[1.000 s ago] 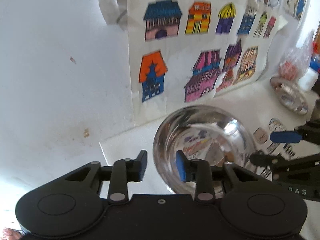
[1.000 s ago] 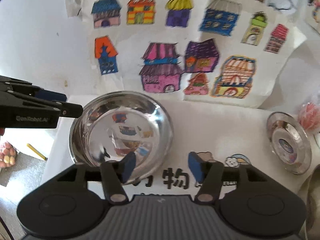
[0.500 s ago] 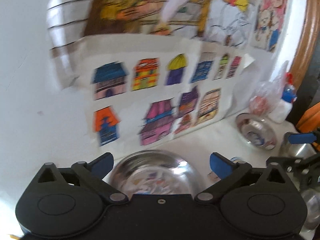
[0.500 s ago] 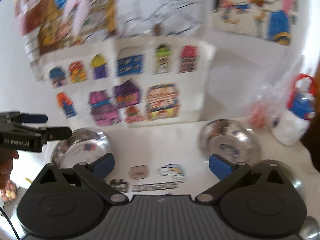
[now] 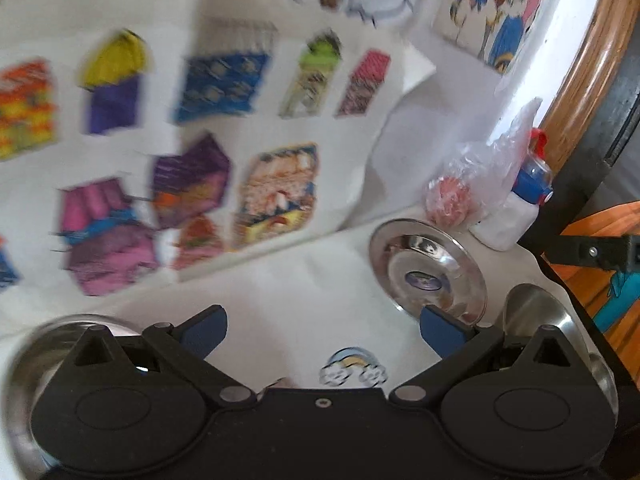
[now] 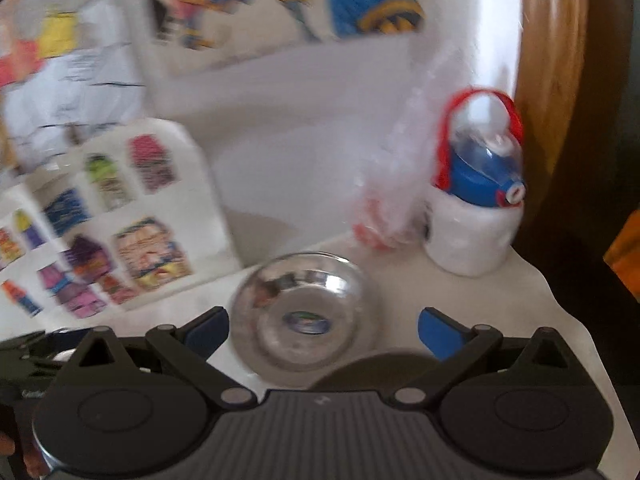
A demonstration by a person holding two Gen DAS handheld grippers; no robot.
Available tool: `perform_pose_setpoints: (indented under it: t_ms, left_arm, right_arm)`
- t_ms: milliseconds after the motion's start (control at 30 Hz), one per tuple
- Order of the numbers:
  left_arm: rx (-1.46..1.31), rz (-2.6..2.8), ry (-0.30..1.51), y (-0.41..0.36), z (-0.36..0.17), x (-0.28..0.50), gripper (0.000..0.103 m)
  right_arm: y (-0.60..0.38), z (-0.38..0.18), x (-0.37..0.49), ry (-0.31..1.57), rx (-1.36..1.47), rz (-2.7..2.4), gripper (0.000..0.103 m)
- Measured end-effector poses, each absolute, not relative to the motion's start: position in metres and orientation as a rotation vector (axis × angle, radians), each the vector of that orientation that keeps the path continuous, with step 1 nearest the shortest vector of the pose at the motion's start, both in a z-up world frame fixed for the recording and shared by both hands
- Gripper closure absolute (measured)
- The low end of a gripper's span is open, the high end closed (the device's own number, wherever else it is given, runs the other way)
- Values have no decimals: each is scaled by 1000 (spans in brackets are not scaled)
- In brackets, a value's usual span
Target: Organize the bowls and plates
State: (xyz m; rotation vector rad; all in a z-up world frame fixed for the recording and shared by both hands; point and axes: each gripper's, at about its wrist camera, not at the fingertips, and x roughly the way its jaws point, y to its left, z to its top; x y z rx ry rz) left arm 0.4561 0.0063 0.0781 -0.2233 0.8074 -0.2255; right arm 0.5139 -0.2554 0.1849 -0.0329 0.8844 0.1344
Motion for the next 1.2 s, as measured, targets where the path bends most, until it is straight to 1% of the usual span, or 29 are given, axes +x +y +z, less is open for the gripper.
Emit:
perform_pose_setpoints:
  t_ms: [200,267,333,433,567,633,667,700,733,767,800,833,867,933,967,1033,1133,1200]
  left_arm:
    - [-284,-235,847,-14,53,493,1]
    - [-303,-242,857,-19,46,502,1]
    - [-319,-263,864,-24,40,509,4]
    - [-325,-289,871,-32,35,517,6]
    - [-312,-301,876,-39,32,522,10]
    - [-312,-308,885,-41,31,524,15]
    - [-314,-312,889,-41,30,525,16]
    - [-314,-315,896,-42,28,526,20]
    - [-316,-320,900,-43,27,527,25]
    - [-317,-325,903,-44,26,527,28]
    - [-317,-330,907,-45,25,528,33]
    - [-319,-337,908,-46,25,528,42]
    - [-320,-341,910,-47,24,528,46]
    - [-323,-343,928,-49,21,531,62]
    - [-330,-340,942,-51,18,534,65]
    - [-347,-342,958,-52,14,536,75]
    - [-348,-339,958,-53,11,538,85]
    - [-349,-334,950,-54,12,539,89]
  right_arm:
    - [-279,154,552,978,34,105,2]
    - [-283,145,562,1008,62,102,6]
    - [-283,137,570,1033,78,99,11]
    - [-282,126,578,1070,74,91,16]
    - [-280,115,585,1106,75,91,19]
    - [-278,109,588,1123,79,96,27]
    - [-279,109,589,1130,80,101,29]
    - [-277,106,590,1136,80,105,34]
    - [-276,105,591,1143,81,106,41]
    - [-275,103,592,1150,79,106,44]
    - [-273,101,593,1157,70,99,46]
    - [-272,100,594,1159,58,94,50]
    - [-271,99,594,1161,47,88,52]
    - [-270,96,596,1169,49,81,58]
    - [-270,95,596,1172,52,81,59]
    - [-269,93,598,1182,48,75,61]
    - [-267,87,599,1201,48,72,62]
    - [-267,85,599,1203,56,70,61]
